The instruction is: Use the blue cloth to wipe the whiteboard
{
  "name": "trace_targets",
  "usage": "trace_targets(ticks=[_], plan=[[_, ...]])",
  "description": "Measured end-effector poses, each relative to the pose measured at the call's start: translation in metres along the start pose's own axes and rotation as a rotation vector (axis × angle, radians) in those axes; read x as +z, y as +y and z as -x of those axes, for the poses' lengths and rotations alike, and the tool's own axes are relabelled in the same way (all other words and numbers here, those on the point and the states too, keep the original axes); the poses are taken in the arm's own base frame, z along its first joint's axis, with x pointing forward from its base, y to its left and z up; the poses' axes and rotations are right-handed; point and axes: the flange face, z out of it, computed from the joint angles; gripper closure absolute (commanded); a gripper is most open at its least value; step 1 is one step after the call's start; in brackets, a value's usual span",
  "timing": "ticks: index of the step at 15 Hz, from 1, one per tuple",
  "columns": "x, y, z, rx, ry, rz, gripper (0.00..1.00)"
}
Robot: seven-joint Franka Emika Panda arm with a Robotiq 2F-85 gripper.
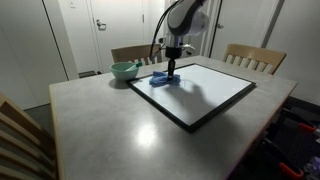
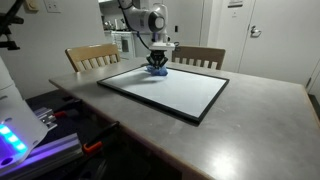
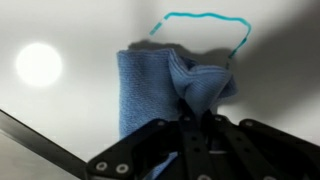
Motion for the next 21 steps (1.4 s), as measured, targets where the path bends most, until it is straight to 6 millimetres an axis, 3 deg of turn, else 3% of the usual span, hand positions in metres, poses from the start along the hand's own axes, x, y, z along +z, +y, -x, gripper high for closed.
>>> trace_targets(ticks=[9,13,18,21], plan=[[-0.005,0.041,0.034,0.029,-0.048,0.077,0.97],[-0.005,0.036,0.028,0.000,-0.051,0.080,0.97],[-0.002,0.008,0.000,-0.060,-0.026,0.052,0.97],[-0.002,0.005,-0.002,-0.065,-0.025,0.050,0.97]])
